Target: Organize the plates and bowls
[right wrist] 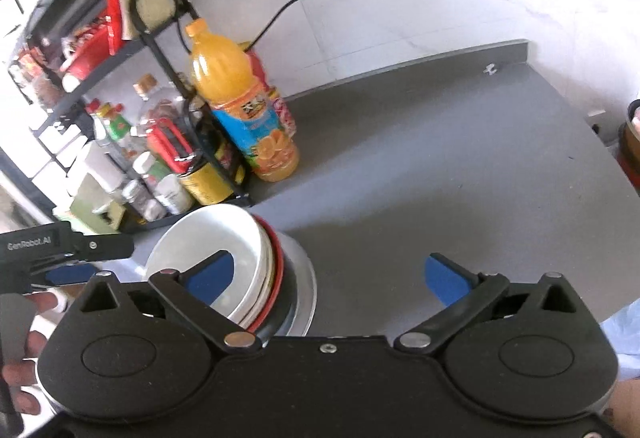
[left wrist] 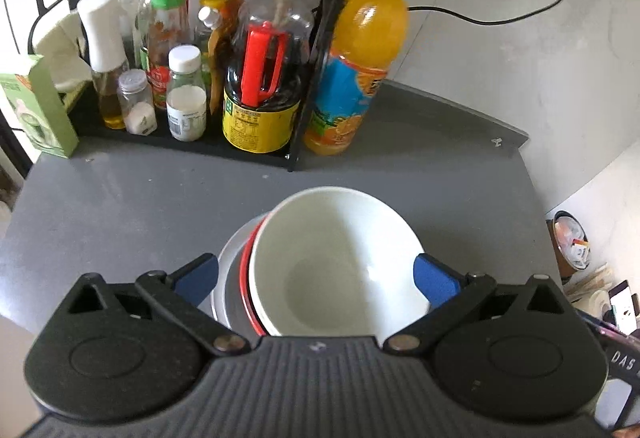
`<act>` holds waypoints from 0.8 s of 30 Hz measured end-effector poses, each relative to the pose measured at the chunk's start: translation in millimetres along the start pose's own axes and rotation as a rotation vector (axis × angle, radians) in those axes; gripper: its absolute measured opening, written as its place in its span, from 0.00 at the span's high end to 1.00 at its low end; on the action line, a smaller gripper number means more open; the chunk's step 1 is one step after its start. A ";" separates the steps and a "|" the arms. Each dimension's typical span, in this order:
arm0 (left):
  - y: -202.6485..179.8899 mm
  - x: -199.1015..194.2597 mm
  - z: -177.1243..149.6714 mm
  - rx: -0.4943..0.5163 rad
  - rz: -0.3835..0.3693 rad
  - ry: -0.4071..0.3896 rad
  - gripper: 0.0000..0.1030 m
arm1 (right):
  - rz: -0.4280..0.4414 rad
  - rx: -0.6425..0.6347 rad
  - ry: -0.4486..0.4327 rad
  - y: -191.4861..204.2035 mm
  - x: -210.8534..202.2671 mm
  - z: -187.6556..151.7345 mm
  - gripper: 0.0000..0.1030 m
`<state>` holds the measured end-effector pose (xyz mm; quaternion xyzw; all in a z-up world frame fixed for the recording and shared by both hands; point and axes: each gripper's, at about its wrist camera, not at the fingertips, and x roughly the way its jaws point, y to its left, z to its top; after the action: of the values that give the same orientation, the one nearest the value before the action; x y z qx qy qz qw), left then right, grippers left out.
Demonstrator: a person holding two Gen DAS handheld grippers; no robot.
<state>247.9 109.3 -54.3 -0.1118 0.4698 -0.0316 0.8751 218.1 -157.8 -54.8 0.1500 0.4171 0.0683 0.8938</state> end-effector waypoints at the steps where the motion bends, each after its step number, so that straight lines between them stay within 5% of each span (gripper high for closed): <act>1: -2.7 -5.4 -4.6 -0.012 0.004 -0.004 0.00 | 0.010 -0.004 0.005 -1.8 -2.0 -0.9 0.00; 10: -20.7 -47.4 -34.6 -0.074 0.036 -0.062 0.00 | 0.034 -0.044 -0.034 -16.8 -43.0 -9.1 0.00; 24: -40.7 -106.9 -74.9 -0.017 0.040 -0.148 0.00 | 0.038 -0.097 -0.108 -15.4 -102.9 -11.0 0.00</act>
<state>128.3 74.4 2.0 -0.1118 0.4060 -0.0017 0.9070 143.5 -195.4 8.2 0.1179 0.3617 0.0973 0.9197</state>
